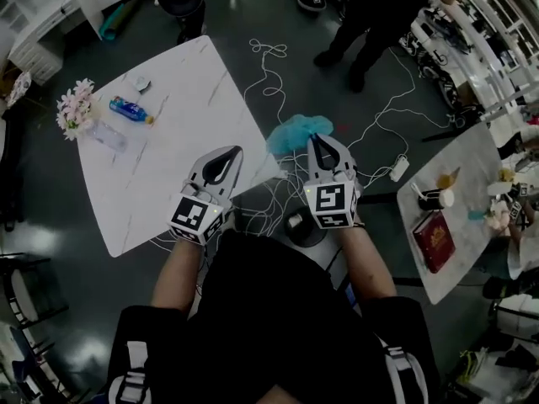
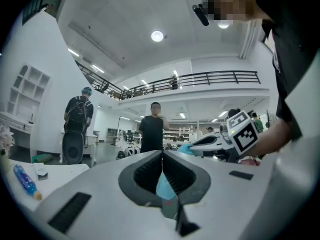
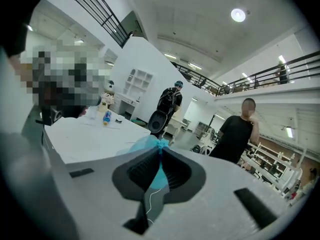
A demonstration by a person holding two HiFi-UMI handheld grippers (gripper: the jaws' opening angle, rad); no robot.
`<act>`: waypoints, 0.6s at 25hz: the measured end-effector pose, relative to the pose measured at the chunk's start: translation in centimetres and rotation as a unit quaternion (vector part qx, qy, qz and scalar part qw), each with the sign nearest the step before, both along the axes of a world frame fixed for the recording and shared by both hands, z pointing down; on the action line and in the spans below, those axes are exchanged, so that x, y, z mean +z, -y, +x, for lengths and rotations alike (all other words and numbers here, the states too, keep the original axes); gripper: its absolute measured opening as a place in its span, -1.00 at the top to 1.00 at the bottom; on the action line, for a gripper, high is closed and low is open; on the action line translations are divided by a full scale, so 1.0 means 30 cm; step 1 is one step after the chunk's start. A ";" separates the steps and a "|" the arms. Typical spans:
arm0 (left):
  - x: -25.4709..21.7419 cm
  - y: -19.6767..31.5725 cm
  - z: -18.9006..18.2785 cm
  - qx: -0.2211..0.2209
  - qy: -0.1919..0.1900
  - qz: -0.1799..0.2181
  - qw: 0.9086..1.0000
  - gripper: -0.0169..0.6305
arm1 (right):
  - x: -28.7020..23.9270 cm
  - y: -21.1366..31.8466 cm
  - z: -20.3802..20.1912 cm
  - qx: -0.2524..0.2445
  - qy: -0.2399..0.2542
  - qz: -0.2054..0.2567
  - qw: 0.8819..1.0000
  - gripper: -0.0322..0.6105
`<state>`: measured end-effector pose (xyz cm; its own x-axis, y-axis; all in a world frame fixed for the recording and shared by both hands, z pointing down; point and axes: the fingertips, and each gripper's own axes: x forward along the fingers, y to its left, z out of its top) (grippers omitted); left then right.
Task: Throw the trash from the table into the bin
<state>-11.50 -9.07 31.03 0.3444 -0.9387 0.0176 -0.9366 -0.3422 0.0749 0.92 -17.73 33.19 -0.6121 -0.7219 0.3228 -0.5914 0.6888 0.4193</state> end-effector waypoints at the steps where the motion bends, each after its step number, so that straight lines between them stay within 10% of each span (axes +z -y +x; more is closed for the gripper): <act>1: -0.001 0.002 0.036 0.011 0.001 0.001 1.000 0.90 | -0.003 -0.005 0.043 0.011 0.001 0.001 1.000 0.85; 15: 0.117 -0.100 0.506 0.092 -0.006 -0.042 0.995 0.90 | 0.086 -0.166 0.569 0.097 0.042 -0.033 0.994 0.85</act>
<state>3.66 -6.06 34.53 0.5103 -0.8555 0.0880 -0.8579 -0.4992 0.1215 17.98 -12.74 35.78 -0.4902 -0.8080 0.3269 -0.7462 0.5829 0.3217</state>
